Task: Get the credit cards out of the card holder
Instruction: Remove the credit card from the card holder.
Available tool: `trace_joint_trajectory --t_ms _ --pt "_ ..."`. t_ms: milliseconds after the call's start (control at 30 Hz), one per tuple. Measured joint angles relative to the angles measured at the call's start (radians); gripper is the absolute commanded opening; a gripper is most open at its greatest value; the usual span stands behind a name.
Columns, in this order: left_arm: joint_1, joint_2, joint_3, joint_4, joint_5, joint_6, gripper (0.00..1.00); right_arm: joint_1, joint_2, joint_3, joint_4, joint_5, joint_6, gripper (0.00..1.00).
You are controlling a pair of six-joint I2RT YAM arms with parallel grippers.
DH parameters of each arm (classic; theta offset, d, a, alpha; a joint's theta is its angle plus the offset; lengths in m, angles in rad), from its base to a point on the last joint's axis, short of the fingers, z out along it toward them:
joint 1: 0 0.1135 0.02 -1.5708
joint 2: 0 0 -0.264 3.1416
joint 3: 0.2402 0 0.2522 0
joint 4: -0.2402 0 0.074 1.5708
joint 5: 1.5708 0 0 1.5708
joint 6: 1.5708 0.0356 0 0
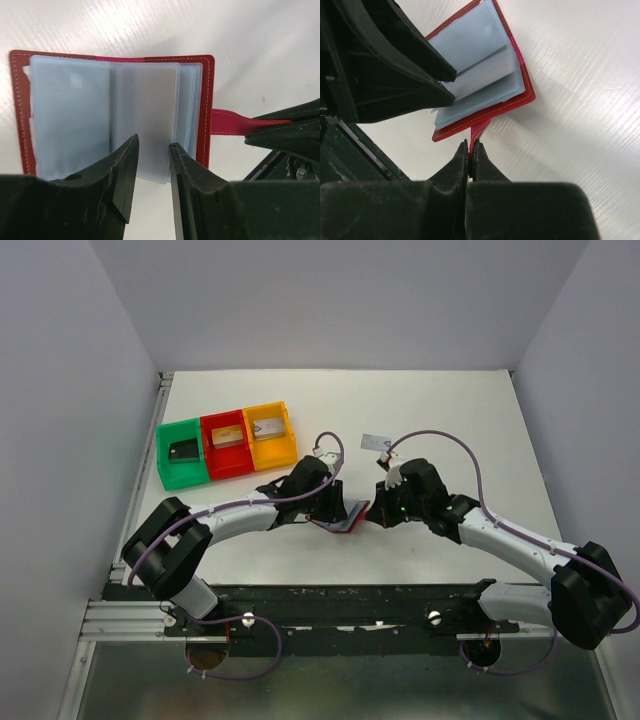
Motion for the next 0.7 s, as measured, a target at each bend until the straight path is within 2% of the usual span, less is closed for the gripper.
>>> trace_joint_trajectory --t_ms 467,700 --pt "0.002 -0.073 -0.011 -0.048 -0.146 -0.011 0.43 0.000 0.000 0.000 -0.001 0.000 -0.017 0.00" --pt "0.040 -0.155 -0.061 -0.093 -0.250 -0.042 0.46 0.000 0.000 0.000 -0.008 0.001 -0.019 0.00"
